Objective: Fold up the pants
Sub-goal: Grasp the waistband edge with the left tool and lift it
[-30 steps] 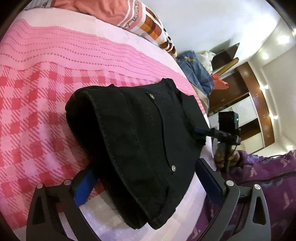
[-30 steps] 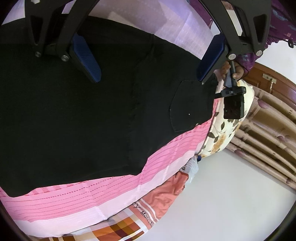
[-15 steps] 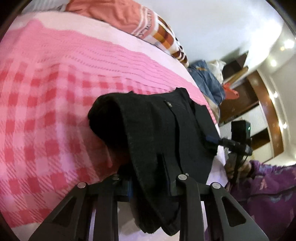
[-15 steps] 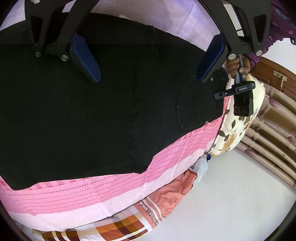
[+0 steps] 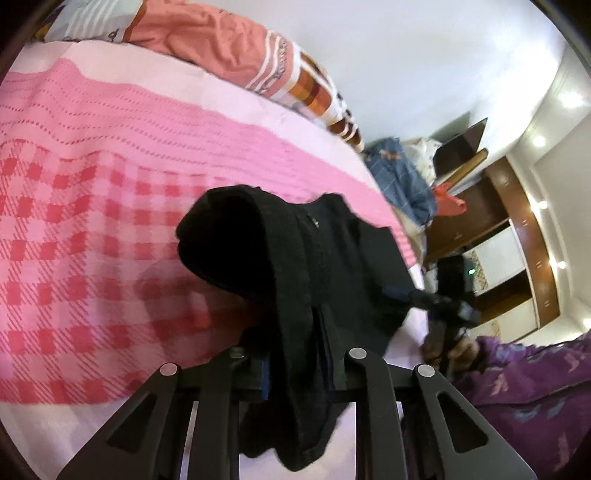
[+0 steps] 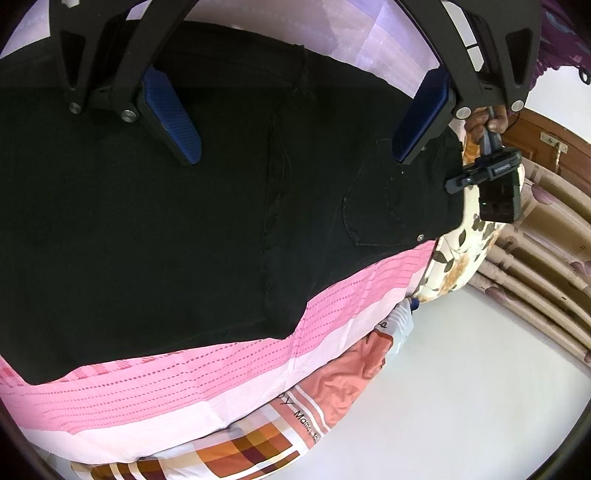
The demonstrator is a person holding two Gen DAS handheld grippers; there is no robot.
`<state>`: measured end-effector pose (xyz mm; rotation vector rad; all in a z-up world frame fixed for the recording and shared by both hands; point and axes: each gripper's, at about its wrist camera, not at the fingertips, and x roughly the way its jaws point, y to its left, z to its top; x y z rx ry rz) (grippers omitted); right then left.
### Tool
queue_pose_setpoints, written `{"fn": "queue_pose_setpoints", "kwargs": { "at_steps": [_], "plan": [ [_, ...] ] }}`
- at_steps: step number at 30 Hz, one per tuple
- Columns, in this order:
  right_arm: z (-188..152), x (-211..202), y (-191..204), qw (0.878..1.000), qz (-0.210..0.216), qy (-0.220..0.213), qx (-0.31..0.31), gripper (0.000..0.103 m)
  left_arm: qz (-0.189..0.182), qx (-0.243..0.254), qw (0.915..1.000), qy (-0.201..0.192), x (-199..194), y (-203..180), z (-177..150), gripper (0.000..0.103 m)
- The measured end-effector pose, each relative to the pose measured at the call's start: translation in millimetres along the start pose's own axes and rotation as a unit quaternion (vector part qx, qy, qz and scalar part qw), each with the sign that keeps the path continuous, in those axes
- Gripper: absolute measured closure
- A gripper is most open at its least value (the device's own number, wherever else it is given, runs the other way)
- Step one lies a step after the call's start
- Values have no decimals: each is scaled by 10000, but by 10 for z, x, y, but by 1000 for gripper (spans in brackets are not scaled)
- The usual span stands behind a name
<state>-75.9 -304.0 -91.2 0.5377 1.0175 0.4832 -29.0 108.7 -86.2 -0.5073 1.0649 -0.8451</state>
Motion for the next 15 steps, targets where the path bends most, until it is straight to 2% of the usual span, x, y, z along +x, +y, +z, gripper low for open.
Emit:
{"fn": "queue_pose_setpoints", "kwargs": {
  "at_steps": [4, 10, 12, 15],
  "plan": [
    [-3, -11, -20, 9999, 92, -22, 58, 0, -17, -68, 10000, 18, 6, -197, 12, 83],
    [-9, -23, -56, 9997, 198, -28, 101, 0, 199, -152, 9997, 52, 80, -477, 86, 83],
    [11, -20, -50, 9997, 185, 86, 116, 0, 280, -185, 9994, 27, 103, -545, 96, 83],
    [29, -55, 43, 9996, 201, 145, -96, 0, 318, -308, 9990, -21, 144, -659, 100, 83]
  ]
}}
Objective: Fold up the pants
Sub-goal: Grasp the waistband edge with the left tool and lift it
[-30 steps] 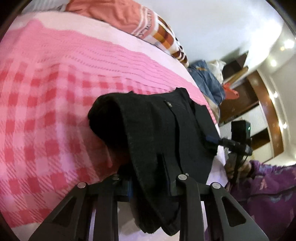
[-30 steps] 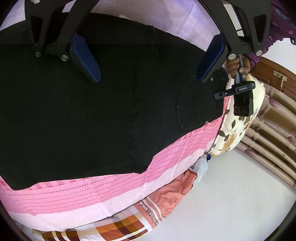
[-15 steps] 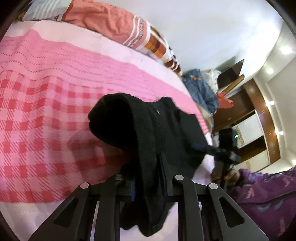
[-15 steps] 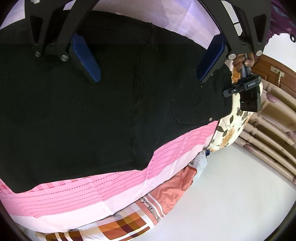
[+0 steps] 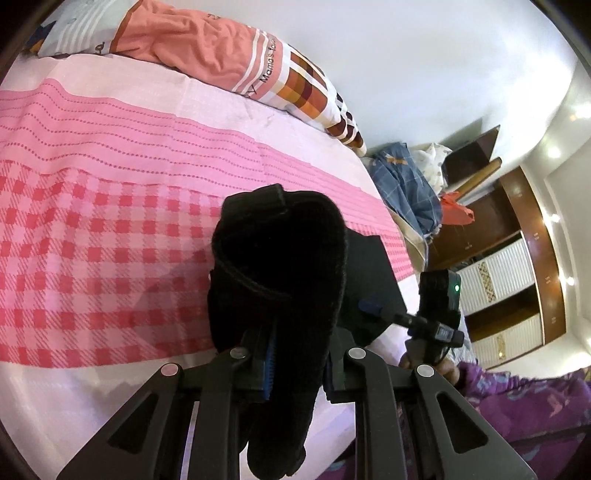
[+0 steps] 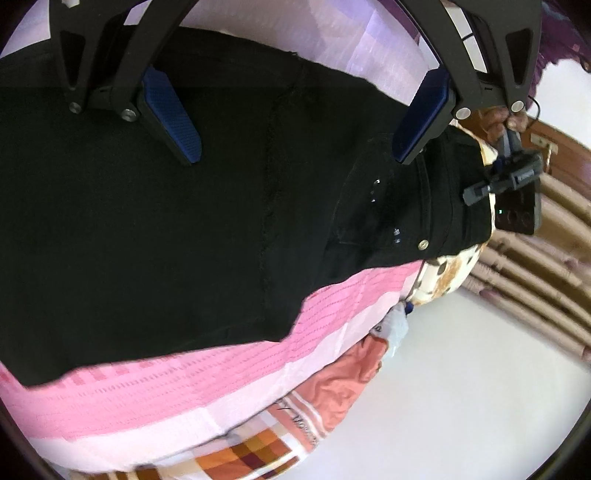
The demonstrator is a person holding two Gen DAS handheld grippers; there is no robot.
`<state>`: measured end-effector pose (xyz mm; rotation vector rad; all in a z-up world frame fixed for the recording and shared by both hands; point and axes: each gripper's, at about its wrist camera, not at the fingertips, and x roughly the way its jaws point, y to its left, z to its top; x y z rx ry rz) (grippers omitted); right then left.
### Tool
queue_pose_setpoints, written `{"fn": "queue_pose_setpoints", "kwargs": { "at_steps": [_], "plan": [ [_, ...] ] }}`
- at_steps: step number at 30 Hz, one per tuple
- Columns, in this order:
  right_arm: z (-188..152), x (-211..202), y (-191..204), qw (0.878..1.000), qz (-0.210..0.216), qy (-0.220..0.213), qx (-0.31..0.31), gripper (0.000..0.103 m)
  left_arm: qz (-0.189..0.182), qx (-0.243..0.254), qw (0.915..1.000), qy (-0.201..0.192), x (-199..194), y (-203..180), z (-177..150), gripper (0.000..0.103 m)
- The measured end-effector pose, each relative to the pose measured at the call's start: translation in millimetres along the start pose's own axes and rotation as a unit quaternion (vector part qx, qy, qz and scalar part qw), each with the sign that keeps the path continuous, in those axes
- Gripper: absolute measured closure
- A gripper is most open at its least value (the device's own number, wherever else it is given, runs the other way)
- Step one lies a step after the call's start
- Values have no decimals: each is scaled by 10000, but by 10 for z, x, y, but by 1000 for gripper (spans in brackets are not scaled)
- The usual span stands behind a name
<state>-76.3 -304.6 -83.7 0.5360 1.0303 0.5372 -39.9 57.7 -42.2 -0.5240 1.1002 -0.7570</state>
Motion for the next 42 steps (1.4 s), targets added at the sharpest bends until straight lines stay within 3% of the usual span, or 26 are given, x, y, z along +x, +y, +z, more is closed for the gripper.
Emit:
{"fn": "queue_pose_setpoints", "kwargs": {
  "at_steps": [4, 7, 12, 15, 20, 29, 34, 37, 39, 41, 42],
  "plan": [
    [-32, -84, 343, 9966, 419, -86, -704, 0, -74, -176, 9998, 8, 70, -152, -16, 83],
    [-67, -13, 686, 9880, 1089, 235, -1066, 0, -257, -357, 9990, 83, 189, -312, -8, 83],
    [-107, 165, 933, 9783, 1310, 594, -1490, 0, -425, -387, 9981, 215, 482, -632, 60, 83],
    [-71, 202, 849, 9777, 1565, 675, -1224, 0, -563, -438, 9969, 334, 738, -817, 70, 83],
    [5, 31, 689, 9766, 1848, 381, -1035, 0, -709, -402, 9952, 547, 1114, -1027, 85, 83],
    [96, -39, 172, 9821, 1815, 394, -319, 0, -1105, -405, 9884, 955, 1703, -1284, 141, 80],
    [83, 92, 64, 9845, 1647, 593, -140, 0, -894, -60, 9916, 936, 1726, -1464, 189, 75],
    [101, 105, 19, 9848, 1626, 605, -90, 16, -791, -3, 9936, 813, 1639, -1476, 226, 70],
    [110, 76, -30, 9859, 1542, 646, -28, 51, -618, 56, 9954, 731, 1567, -1460, 235, 63],
    [152, 70, -104, 9865, 1474, 707, 134, 73, -429, 106, 9969, 649, 1499, -1440, 222, 56],
    [171, 57, -138, 9861, 1486, 721, 199, 77, -344, 138, 9975, 601, 1465, -1431, 212, 54]
  ]
}}
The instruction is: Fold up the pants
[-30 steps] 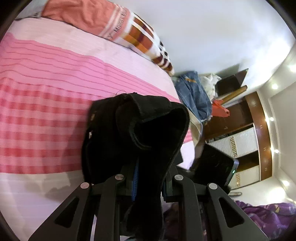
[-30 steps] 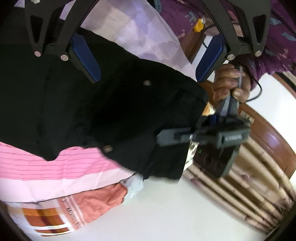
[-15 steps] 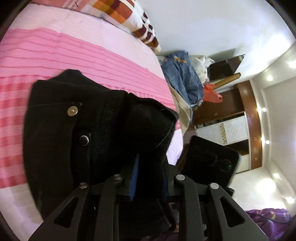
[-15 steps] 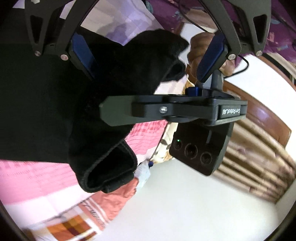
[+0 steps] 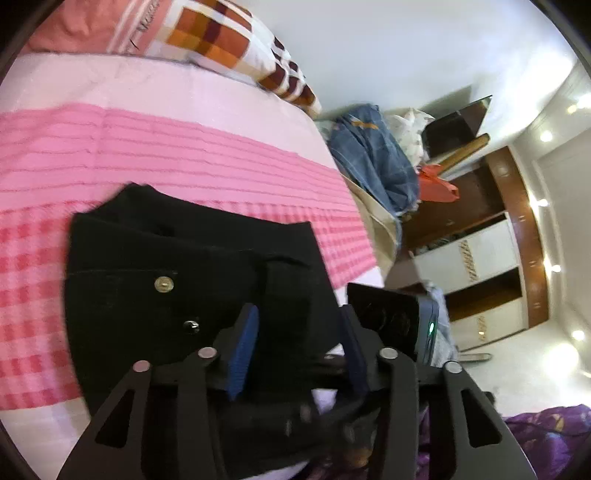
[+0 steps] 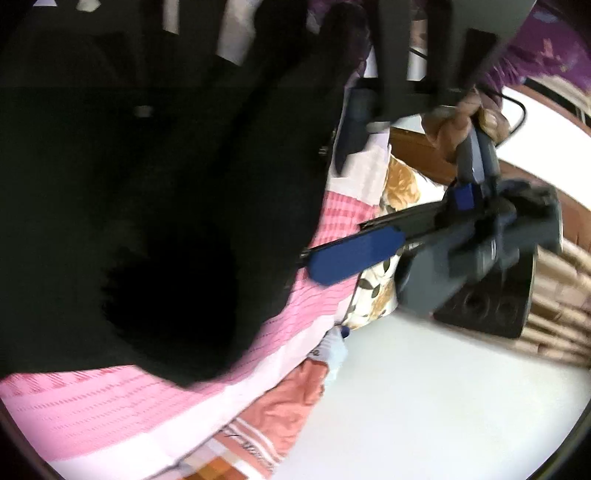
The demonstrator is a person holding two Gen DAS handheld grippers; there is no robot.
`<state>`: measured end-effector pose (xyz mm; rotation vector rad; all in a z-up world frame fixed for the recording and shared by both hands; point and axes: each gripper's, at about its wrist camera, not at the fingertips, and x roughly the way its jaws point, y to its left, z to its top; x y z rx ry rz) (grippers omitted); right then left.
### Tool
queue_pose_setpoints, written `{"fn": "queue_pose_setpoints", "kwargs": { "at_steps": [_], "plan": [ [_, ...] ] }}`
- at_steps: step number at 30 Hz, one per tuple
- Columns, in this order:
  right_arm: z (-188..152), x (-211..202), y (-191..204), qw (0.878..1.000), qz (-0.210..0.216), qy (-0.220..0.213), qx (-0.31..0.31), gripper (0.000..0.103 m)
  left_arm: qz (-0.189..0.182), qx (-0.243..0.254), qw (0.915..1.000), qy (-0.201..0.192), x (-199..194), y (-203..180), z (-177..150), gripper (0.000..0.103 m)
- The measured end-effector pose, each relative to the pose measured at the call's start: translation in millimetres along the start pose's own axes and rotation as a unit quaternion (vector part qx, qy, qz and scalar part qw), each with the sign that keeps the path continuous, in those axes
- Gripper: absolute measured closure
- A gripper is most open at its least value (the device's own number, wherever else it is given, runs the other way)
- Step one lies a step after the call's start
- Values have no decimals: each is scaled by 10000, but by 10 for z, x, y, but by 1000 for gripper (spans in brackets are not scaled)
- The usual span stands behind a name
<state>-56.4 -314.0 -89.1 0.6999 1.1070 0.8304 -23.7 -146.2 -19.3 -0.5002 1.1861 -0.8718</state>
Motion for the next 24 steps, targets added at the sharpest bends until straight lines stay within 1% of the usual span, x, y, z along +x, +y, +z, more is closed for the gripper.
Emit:
{"fn": "queue_pose_setpoints", "kwargs": {
  "at_steps": [2, 3, 5, 7, 8, 9, 10, 12, 13, 15, 18, 24],
  "plan": [
    [50, -59, -13, 10000, 11, -10, 78, 78, 265, 52, 9996, -66, -40, 16, -29, 52],
    [80, -74, -12, 9999, 41, -10, 129, 79, 477, 92, 9987, -121, -66, 18, -45, 51],
    [132, -159, -22, 9996, 183, -51, 224, 81, 641, 90, 9976, -230, -119, 35, -89, 49],
    [179, -263, -13, 9996, 212, -100, 185, 82, 698, 103, 9970, -318, -134, 22, -118, 48],
    [190, -317, -17, 9995, 228, -124, 179, 82, 742, 115, 9965, -364, -137, 3, -131, 45],
    [205, -393, -32, 9994, 245, -163, 174, 82, 999, 190, 9939, -433, -127, -39, -152, 38],
    [224, -476, -52, 9993, 235, -224, 160, 82, 1169, 284, 9917, -448, -126, -66, -174, 35],
    [270, -683, -122, 9991, 88, -401, 81, 82, 1524, 610, 9852, -484, -103, -142, -221, 34],
    [282, -749, -164, 9989, 38, -464, 101, 82, 1714, 783, 9807, -524, -73, -194, -252, 34],
    [288, -967, -347, 9975, -141, -643, 239, 82, 1796, 916, 9780, -531, 6, -249, -263, 34],
    [293, -1174, -576, 9954, -295, -805, 436, 82, 1749, 965, 9787, -465, 164, -295, -238, 32],
    [178, -1408, -931, 9914, -344, -960, 820, 82, 1827, 1123, 9765, -204, 510, -339, -225, 31]
  ]
}}
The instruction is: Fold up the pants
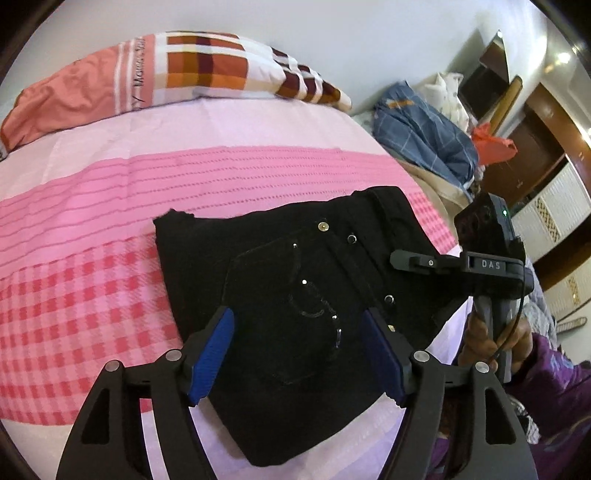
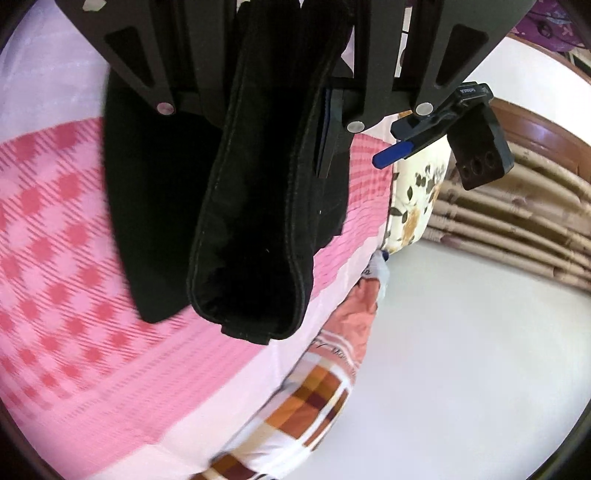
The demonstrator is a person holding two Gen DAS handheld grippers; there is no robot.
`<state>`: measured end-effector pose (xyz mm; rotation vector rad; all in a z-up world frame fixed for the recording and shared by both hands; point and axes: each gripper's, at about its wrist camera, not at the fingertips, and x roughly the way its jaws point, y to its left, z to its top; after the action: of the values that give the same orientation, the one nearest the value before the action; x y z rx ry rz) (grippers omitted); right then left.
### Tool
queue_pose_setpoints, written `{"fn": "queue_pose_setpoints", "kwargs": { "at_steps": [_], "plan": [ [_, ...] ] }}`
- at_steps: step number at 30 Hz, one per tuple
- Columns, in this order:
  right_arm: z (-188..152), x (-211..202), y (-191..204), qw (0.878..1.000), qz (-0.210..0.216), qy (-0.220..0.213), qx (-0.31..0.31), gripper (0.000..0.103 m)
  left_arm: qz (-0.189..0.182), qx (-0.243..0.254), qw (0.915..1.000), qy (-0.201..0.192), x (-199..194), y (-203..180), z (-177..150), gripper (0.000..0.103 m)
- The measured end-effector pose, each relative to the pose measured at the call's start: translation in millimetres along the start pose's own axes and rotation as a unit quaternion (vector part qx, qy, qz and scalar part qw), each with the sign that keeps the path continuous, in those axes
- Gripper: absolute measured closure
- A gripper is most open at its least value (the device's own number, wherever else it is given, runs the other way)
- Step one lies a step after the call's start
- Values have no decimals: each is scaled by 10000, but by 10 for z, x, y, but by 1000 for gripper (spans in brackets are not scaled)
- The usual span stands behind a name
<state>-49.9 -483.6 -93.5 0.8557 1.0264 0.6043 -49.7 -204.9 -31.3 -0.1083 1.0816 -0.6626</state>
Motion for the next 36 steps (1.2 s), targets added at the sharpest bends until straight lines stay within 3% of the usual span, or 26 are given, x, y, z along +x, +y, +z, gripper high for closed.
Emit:
{"fn": "queue_pose_setpoints", "kwargs": {
  "at_steps": [6, 13, 16, 20, 26, 29, 33, 36],
  "plan": [
    [0, -135, -212, 9994, 137, -220, 217, 83, 151, 35, 9998, 90, 150, -26, -14, 31],
    [-23, -99, -412, 9979, 388, -115, 506, 83, 296, -147, 9994, 106, 258, 86, -29, 31],
    [-53, -135, -530, 9948, 624, -81, 804, 80, 312, -243, 9991, 117, 274, 132, -52, 31],
    [-74, -199, -478, 9952, 638, -57, 745, 75, 371, -286, 9988, 115, 272, 179, -70, 31],
    [-157, -241, -524, 9955, 582, -80, 744, 81, 454, -281, 9985, 100, 245, 204, -74, 31],
    [-206, -203, -564, 9912, 872, -168, 977, 81, 488, -251, 9984, 97, 232, 215, -86, 31],
    [-216, -193, -509, 9920, 890, -112, 893, 81, 549, -334, 9978, 137, 225, 274, -102, 30],
    [-195, -196, -523, 9951, 634, -50, 763, 84, 512, -447, 9976, 148, 227, 318, -114, 30]
  ]
}}
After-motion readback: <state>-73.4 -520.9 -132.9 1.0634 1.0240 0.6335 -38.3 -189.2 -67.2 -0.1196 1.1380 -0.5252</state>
